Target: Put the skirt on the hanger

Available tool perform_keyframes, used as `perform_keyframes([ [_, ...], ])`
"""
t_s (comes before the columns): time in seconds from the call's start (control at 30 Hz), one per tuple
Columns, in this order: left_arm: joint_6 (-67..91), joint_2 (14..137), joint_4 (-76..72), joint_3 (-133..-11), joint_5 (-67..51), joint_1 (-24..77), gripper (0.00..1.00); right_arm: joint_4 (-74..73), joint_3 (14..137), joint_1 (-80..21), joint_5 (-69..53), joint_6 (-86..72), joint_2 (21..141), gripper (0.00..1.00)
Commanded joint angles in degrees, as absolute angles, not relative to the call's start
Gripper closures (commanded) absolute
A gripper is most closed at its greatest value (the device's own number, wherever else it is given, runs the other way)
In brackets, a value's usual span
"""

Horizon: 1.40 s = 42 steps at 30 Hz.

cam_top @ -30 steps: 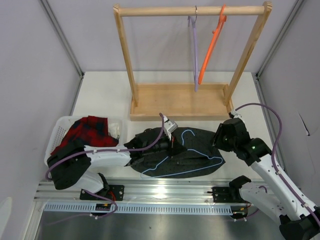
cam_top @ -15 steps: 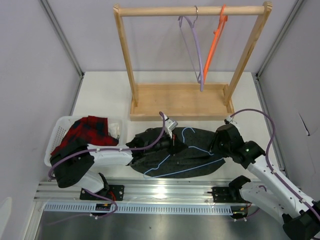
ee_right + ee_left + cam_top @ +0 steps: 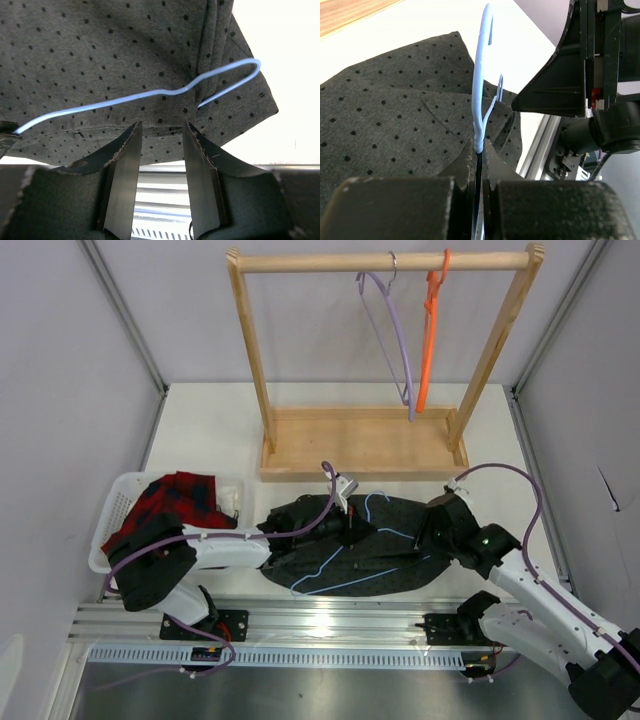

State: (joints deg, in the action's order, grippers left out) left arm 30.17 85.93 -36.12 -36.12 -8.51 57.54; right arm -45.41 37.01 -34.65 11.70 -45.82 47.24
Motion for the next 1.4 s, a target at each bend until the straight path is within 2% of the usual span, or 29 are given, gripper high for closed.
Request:
perform_keyframes([
  [0.0,30.9,86.4,-37.2,-38.2,-7.0,57.7,1.00,-43.9,35.9,-35.3,14.1,-48.0,47.5,0.57],
  [0.27,30.5,86.0,-37.3,-36.7,-7.5,56.6,1.00,-40.6,31.8,-36.0,13.9,-51.3,49.0,0.56],
  [0.53,30.2,86.0,-38.5,-35.0,-8.6,55.3,1.00,-38.1,29.2,-36.2,14.8,-53.4,48.9,0.48],
  [0.67,30.1,86.1,-39.5,-34.8,-9.1,55.0,1.00,-37.5,29.0,-36.3,14.2,-53.7,48.3,0.39],
  [0.73,30.1,86.4,-39.6,-34.6,-9.1,54.8,1.00,-37.3,28.9,-36.3,14.2,-54.2,48.1,0.39],
  [0.83,30.3,86.6,-40.6,-34.0,-9.2,54.7,1.00,-36.5,27.7,-36.3,14.0,-55.0,47.7,0.45],
  [0.97,30.2,86.7,-42.2,-33.5,-9.4,54.5,1.00,-34.1,25.3,-36.3,12.1,-55.9,47.0,0.59],
  [1.03,30.2,87.2,-43.1,-33.0,-9.7,54.2,1.00,-34.3,25.4,-36.2,12.5,-55.8,47.0,0.62],
  [1.13,30.1,87.7,-44.3,-32.6,-10.3,53.9,1.00,-35.0,26.2,-35.7,13.0,-55.4,47.1,0.80],
  [1.17,30.1,87.6,-44.9,-32.3,-10.0,53.9,1.00,-35.3,26.5,-35.0,12.9,-55.1,47.1,0.89],
  [1.2,30.0,87.5,-45.3,-31.9,-10.1,53.6,1.00,-35.7,27.3,-34.5,12.9,-54.8,47.1,0.92],
  [1.27,29.7,87.3,-45.5,-31.7,-10.2,53.3,1.00,-36.8,28.5,-33.4,13.3,-53.8,47.2,0.98],
  [1.37,29.0,87.2,-45.4,-31.6,-10.0,52.3,1.00,-38.0,30.9,-29.1,12.0,-50.7,47.5,1.00],
])
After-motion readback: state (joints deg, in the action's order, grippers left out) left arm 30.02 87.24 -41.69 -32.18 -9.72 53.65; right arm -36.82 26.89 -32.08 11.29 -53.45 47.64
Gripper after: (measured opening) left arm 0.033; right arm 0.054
